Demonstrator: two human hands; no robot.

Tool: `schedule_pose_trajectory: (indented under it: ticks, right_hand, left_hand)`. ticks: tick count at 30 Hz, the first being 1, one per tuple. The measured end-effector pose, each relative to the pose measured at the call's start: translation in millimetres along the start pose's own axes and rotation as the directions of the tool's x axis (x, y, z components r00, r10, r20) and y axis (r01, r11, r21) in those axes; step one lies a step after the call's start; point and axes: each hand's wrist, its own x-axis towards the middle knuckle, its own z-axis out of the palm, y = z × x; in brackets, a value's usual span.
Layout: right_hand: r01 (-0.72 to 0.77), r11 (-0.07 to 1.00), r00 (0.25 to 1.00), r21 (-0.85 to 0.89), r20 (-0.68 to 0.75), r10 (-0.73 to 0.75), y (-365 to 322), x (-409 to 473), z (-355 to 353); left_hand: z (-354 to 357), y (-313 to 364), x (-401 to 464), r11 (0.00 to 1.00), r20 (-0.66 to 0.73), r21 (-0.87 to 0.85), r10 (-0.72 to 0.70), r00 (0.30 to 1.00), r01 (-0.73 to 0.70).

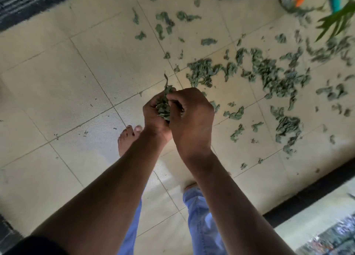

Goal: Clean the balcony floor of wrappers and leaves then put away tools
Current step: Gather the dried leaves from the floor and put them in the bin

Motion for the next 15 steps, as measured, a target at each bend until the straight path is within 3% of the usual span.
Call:
schedule_pose_trajectory:
  ticks: [3, 5, 11, 15]
  right_hand:
    - [0.045, 0.993, 0.999, -0.106, 0.035, -0.041, -2.1, 3.6, -0.3]
    - [0.071, 0.987, 0.996, -0.145, 0.069, -0.061, -1.6, 0.5, 2.1]
    - [0.129, 0.978, 0.990, -0.164, 0.082, -0.116, 12.5, -7.5, 11.4]
    - [0.110, 0.985, 0.989, -0.135, 0.115, -0.094, 23.5, -17.1, 20.2]
  left_hand:
    - [7.9, -0.3, -8.6, 0.997, 0.046, 0.077, 0.020, 0.999, -0.023]
    - [6.4, -1.7, -8.8, 0.986, -0.004, 0.152, 0.074, 0.997, -0.072]
    - [-6.8, -5.1, -25.9, 0.977, 0.087, 0.211, -0.010, 0.996, -0.009]
    - [-23.0, -12.0, -5.3, 0.999, 0.003, 0.034, 0.036, 0.999, -0.036]
